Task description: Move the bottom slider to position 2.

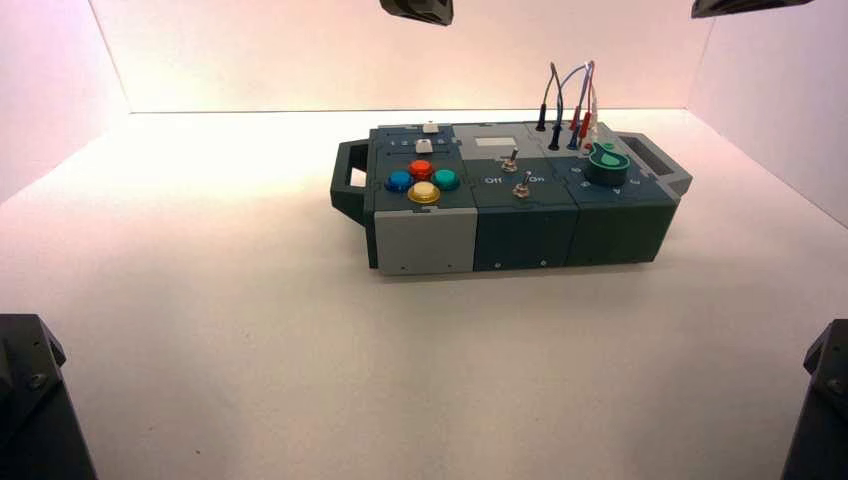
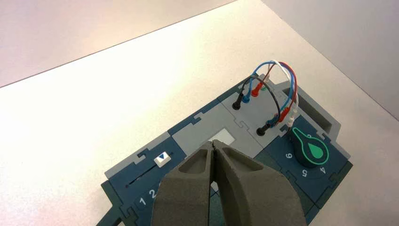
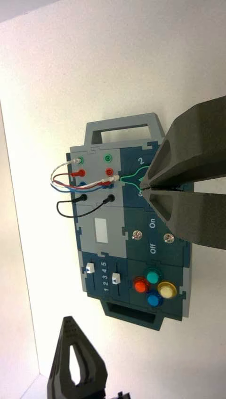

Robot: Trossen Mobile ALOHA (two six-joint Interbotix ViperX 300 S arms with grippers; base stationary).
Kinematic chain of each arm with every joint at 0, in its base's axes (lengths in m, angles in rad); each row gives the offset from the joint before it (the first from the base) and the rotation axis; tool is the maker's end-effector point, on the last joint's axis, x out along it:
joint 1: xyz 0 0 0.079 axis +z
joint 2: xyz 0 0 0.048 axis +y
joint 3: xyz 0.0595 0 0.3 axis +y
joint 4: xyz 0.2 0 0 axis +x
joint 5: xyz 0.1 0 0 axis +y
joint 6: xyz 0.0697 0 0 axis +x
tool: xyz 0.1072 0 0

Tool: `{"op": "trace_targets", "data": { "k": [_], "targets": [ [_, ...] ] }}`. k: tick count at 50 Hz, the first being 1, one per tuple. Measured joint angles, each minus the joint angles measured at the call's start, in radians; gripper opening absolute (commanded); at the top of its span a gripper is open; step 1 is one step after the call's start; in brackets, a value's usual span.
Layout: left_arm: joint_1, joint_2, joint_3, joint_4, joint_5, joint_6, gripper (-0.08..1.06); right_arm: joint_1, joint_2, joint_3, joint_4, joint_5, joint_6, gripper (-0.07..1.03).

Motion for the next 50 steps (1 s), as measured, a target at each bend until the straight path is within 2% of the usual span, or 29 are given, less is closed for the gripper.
{"op": "trace_targets", "data": {
  "k": [15,36,50],
  "targets": [
    [0.002,0.009,0.000,0.000,-0.002,-0.002,-0.03,0.000,0.035,0.000,0.002,-0.018,0.000,-0.02],
    [0.002,0.018,0.008,-0.002,0.000,-0.044,-0.03,0.000,0.064,-0.012,0.000,-0.018,-0.003,-0.02],
    [-0.012,0.072,0.015,-0.002,0.054,-0.048,-0.03,0.000,0.067,-0.012,0.000,-0.015,-0.005,-0.02]
  ]
}}
